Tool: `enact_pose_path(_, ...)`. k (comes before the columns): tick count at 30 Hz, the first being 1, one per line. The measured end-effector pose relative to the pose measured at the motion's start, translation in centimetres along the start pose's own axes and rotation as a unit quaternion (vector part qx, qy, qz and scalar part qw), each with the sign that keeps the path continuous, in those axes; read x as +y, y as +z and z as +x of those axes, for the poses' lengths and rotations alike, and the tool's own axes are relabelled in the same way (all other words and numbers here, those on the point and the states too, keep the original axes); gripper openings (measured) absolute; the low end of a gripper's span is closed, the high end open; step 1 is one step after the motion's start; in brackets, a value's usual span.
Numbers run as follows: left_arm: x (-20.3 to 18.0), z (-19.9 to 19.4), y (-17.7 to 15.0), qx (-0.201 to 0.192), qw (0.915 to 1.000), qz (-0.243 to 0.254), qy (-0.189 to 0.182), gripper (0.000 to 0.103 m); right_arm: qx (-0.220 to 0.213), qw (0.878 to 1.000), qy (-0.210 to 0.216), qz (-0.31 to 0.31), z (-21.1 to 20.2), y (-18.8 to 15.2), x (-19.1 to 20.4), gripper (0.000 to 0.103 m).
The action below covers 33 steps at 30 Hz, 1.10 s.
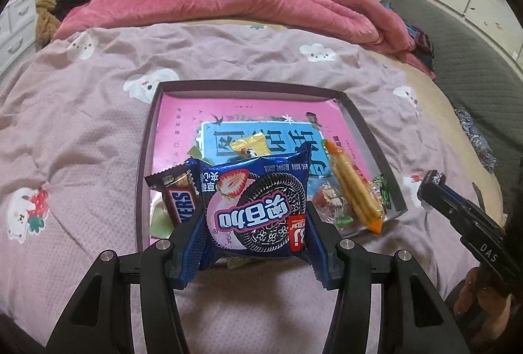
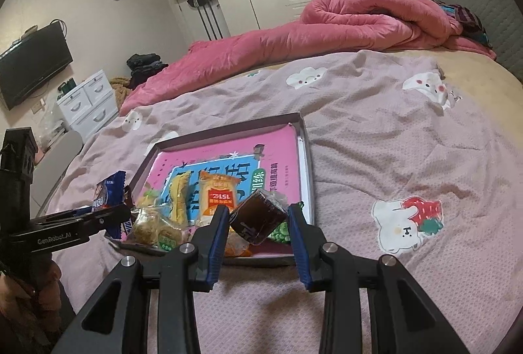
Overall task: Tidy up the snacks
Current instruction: 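Lower the cookie pack into the tray with the left gripper while the right lowers the candy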
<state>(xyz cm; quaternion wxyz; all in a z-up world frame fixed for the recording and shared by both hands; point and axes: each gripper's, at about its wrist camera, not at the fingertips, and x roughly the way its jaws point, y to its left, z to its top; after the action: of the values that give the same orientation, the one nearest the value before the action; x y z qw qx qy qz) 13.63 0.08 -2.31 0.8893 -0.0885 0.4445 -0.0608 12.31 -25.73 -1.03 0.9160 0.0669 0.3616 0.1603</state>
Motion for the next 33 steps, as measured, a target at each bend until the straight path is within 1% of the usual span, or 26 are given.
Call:
enact_pose_path(13, -0.3, 1.9, 0.6, 0.007, 0.9999, 0.004, 0.008, 0.057, 0.008, 1.000, -0.011, 0.009, 1.2, 0.1, -0.7, 0.037)
enact_pose_path(22, -0.5, 2.9, 0.5, 0.016, 0.9998, 0.004, 0.008, 0.057, 0.027, 1.000, -0.015, 0.002, 2.5, -0.3, -0.4, 0.037)
enact_pose_path(33, -0.4, 3.3, 0.7, 0.015, 0.9999, 0.004, 0.006, 0.057, 0.047, 0.999, -0.015, -0.011, 3.7, -0.8, 0.1, 0.037)
